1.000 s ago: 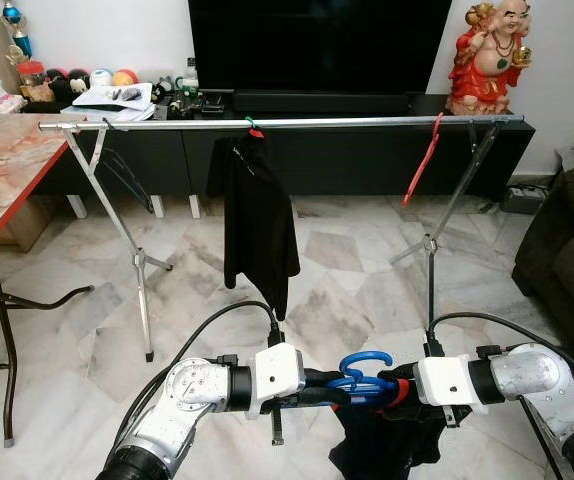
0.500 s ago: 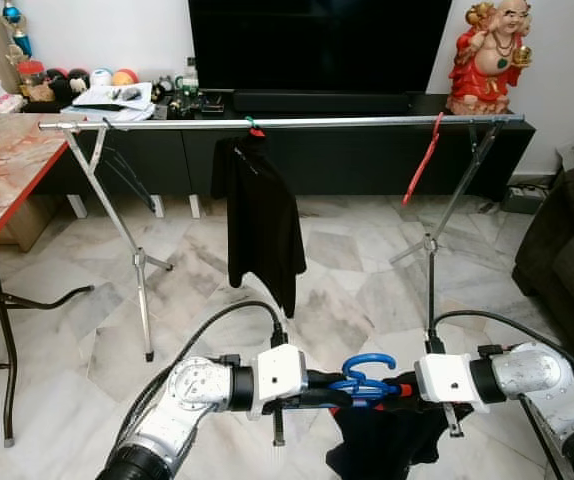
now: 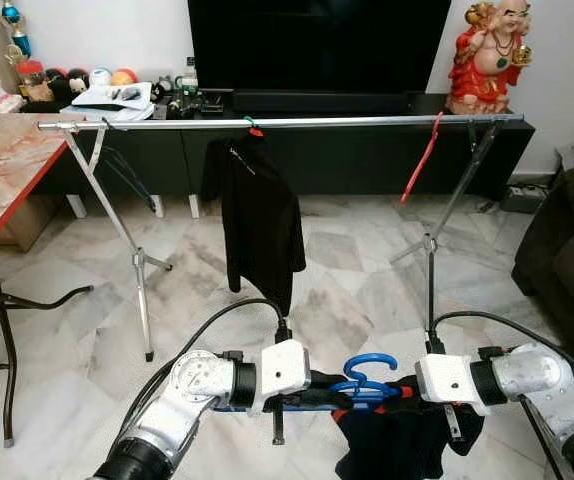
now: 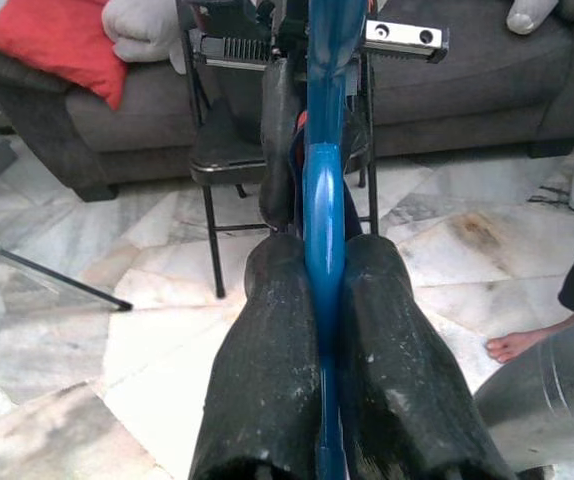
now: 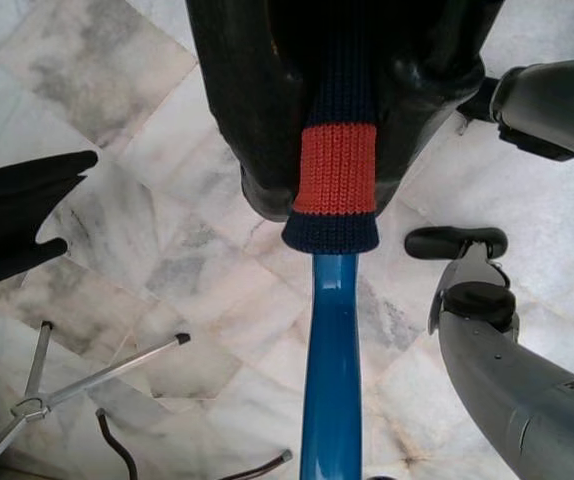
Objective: Hang hanger
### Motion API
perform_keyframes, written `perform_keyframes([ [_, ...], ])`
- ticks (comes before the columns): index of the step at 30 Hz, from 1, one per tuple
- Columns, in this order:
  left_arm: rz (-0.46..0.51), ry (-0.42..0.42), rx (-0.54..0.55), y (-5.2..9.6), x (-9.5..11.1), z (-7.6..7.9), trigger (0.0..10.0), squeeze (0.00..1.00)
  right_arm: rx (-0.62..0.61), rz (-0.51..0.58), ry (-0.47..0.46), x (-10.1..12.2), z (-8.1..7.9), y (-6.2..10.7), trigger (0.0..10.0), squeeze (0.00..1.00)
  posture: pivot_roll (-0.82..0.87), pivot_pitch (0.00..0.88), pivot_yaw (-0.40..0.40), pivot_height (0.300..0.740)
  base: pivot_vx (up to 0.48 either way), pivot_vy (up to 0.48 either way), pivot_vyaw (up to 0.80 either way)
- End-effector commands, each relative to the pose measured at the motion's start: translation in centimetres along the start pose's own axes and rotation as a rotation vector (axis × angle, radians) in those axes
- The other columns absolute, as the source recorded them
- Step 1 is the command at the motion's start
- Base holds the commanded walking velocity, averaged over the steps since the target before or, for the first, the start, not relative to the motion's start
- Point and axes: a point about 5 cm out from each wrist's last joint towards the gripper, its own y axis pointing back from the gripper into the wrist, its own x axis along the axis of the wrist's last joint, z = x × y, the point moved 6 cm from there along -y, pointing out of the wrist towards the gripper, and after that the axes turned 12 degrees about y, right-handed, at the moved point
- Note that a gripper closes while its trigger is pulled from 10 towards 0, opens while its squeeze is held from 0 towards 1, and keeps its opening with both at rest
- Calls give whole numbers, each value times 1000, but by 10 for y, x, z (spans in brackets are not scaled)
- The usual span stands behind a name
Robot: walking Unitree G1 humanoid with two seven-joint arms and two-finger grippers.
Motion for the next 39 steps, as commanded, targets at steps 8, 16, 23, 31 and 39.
perform_keyframes([
  [8,22,-16,-16,0,13,-2,10000,157,10,30,1,5,-4,-6,0,0,-5,35,-26,740,0,0,0],
  [16,11,-21,-20,0,11,-2,10000,1000,7,21,-5,3,-7,-8,0,0,-8,30,-23,740,0,0,0],
  [23,-33,1,-62,9,6,0,10000,1000,13,-48,-11,-9,-12,-8,0,0,-4,39,-29,740,0,0,0],
  [31,-91,33,-106,23,0,5,10000,1000,-52,-151,-41,-28,-13,-11,0,0,6,48,-31,740,0,0,0],
  [39,-6,-8,352,56,4,-57,10000,1000,-381,-316,-155,-58,15,7,0,0,1,62,-27,740,0,0,0],
])
